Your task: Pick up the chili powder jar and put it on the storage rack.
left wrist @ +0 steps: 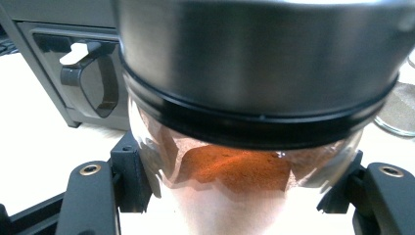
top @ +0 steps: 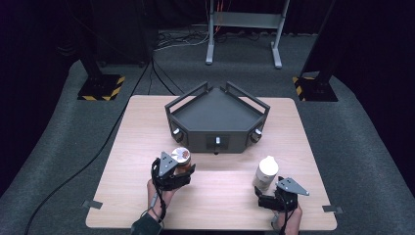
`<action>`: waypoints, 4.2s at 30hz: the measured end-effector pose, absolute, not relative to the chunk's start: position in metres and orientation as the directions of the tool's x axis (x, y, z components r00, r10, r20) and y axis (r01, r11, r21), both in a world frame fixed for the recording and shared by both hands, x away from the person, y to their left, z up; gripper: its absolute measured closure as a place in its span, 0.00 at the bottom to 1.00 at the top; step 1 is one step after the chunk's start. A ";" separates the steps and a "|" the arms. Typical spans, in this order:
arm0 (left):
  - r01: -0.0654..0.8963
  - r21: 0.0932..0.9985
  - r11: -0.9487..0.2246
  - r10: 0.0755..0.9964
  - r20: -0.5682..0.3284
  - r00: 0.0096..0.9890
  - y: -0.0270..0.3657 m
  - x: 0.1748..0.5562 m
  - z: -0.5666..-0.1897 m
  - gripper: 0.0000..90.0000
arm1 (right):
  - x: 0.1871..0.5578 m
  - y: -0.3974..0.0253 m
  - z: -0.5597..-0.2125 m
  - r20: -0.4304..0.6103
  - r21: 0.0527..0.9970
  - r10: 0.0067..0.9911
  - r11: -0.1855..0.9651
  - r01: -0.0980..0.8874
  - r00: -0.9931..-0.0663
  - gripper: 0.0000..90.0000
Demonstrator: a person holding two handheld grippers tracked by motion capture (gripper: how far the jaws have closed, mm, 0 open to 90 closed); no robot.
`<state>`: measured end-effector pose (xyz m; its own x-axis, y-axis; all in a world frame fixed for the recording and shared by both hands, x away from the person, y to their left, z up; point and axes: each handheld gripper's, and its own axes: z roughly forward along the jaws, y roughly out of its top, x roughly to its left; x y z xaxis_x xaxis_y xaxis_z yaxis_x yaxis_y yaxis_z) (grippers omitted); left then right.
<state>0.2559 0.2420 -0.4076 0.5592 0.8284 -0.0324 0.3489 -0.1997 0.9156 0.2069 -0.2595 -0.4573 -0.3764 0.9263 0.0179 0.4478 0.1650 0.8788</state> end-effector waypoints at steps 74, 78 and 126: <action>0.349 0.921 -0.175 0.788 -0.082 0.611 0.243 0.317 -0.363 0.36 | 0.207 -0.258 -0.457 0.015 0.878 0.929 0.165 0.450 -0.370 0.00; 0.352 0.920 -0.173 0.784 -0.087 0.614 0.241 0.320 -0.360 0.36 | 0.208 -0.259 -0.457 0.015 0.876 0.927 0.169 0.452 -0.376 0.00; 0.359 0.920 -0.155 0.754 -0.125 0.645 0.240 0.352 -0.337 0.36 | 0.210 -0.261 -0.456 0.028 0.871 0.924 0.165 0.462 -0.382 0.00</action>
